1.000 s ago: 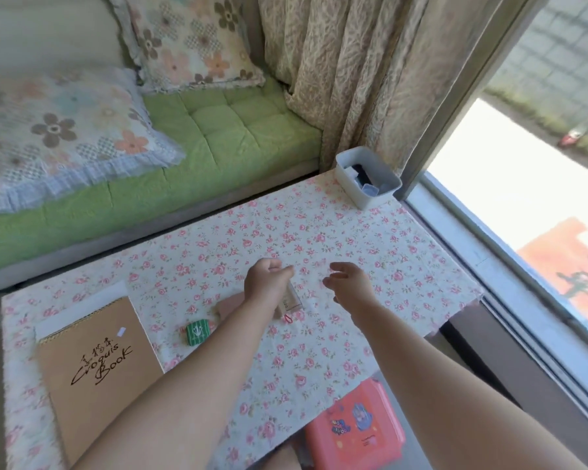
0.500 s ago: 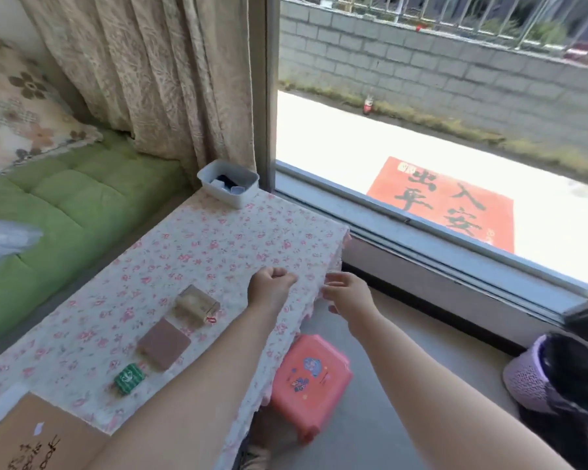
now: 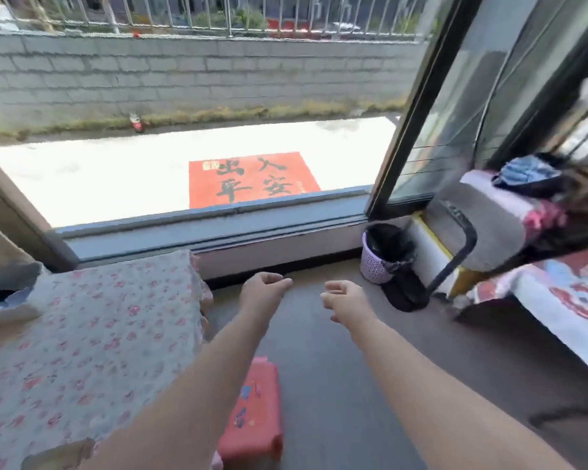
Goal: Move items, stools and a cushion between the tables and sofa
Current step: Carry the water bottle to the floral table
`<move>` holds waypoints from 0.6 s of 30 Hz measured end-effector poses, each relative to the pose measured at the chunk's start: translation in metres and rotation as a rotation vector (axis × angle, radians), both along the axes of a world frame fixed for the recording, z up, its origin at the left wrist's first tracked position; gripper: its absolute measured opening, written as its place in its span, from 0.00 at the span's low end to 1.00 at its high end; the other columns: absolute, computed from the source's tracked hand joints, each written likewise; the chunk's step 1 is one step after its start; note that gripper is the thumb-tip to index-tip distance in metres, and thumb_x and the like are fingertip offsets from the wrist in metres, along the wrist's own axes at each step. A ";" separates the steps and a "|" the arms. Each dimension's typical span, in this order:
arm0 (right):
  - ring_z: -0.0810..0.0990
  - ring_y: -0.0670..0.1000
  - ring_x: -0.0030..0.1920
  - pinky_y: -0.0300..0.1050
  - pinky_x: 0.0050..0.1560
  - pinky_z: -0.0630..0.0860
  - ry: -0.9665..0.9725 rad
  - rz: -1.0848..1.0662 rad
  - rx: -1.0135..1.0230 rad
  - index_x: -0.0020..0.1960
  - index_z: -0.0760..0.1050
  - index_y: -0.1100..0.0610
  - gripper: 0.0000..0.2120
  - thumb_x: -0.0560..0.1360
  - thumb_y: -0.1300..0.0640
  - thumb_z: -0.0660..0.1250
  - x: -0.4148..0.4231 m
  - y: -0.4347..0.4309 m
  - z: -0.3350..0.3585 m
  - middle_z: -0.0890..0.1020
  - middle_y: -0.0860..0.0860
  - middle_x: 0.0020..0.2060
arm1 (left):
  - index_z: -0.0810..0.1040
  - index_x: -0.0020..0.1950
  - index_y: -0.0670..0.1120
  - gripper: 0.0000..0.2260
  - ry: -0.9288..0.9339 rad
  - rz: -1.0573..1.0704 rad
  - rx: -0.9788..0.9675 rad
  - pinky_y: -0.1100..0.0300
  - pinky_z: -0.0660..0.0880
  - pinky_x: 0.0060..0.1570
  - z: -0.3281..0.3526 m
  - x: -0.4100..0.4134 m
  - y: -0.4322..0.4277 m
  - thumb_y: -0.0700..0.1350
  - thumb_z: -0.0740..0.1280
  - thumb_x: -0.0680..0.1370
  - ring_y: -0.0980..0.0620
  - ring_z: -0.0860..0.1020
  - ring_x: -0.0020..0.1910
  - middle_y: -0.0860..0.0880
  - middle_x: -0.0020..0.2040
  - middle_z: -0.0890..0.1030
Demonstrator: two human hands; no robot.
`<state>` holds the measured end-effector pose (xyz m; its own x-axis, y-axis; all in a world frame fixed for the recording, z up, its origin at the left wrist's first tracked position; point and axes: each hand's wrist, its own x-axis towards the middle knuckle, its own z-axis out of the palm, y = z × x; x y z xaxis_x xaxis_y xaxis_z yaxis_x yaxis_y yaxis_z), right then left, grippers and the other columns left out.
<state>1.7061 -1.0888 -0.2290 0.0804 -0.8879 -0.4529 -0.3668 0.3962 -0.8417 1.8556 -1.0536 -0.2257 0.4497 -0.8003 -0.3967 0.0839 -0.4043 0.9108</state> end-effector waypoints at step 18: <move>0.77 0.50 0.41 0.41 0.35 0.71 -0.045 -0.966 -0.107 0.53 0.75 0.56 0.10 0.73 0.64 0.65 -0.290 0.142 0.018 0.78 0.50 0.39 | 0.78 0.45 0.45 0.04 -0.036 -0.891 -0.067 0.56 0.74 0.48 0.026 -0.297 0.017 0.43 0.71 0.72 0.50 0.78 0.41 0.48 0.38 0.79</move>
